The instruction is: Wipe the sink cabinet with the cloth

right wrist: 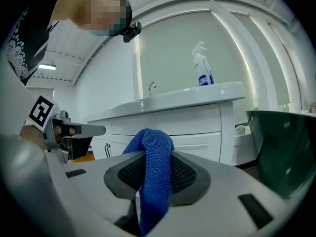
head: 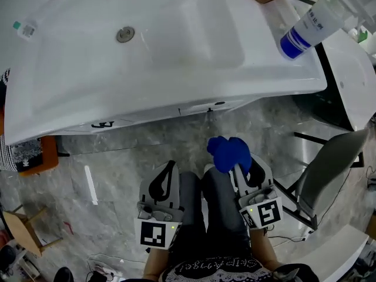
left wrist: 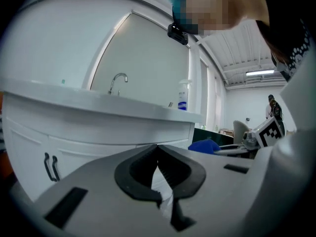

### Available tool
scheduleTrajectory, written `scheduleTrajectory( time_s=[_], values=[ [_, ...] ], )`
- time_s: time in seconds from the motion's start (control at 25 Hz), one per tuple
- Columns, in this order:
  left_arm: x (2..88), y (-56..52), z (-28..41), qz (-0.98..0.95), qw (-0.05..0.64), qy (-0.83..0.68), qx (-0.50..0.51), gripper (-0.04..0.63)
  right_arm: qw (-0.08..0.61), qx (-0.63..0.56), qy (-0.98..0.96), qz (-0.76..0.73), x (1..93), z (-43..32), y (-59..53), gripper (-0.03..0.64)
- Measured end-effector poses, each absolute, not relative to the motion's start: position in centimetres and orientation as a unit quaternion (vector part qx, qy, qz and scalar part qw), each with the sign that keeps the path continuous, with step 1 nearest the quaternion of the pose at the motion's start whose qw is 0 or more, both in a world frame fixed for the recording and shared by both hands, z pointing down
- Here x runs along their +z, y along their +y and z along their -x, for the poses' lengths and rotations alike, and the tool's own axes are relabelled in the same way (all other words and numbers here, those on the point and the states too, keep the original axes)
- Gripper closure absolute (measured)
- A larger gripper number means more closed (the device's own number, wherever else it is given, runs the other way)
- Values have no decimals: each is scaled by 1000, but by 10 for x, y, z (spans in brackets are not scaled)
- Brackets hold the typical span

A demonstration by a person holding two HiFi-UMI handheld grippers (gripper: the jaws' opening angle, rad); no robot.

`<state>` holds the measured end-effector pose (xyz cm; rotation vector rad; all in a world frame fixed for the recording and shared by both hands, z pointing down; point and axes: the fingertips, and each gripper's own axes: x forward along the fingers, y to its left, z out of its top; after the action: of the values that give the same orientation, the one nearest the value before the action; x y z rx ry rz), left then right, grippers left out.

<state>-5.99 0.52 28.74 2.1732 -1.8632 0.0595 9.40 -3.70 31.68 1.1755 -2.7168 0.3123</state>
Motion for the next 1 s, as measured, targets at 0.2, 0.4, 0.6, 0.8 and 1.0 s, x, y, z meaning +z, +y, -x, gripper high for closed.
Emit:
scheduleTrajectory(
  time_s=[0.2,0.4,0.6,0.8,1.0],
  values=[
    [377,-7,53,-761,127,-635,28,591,50,56,-915,-396,381,-92,-64,511],
    [441,-22,51,-768,115,-630,20,591,11,32,-912,-409,424,-100,-86,511],
    [481,-21,48,-775,100,-623,12,591,-1,12,-909,-416,458,-104,-88,511],
    [508,-10,56,-772,97,-628,15,591,-13,2,-913,-408,473,-95,-81,511],
    [512,0,62,-775,89,-626,6,591,-13,-20,-918,-396,466,-80,-72,511]
  ],
)
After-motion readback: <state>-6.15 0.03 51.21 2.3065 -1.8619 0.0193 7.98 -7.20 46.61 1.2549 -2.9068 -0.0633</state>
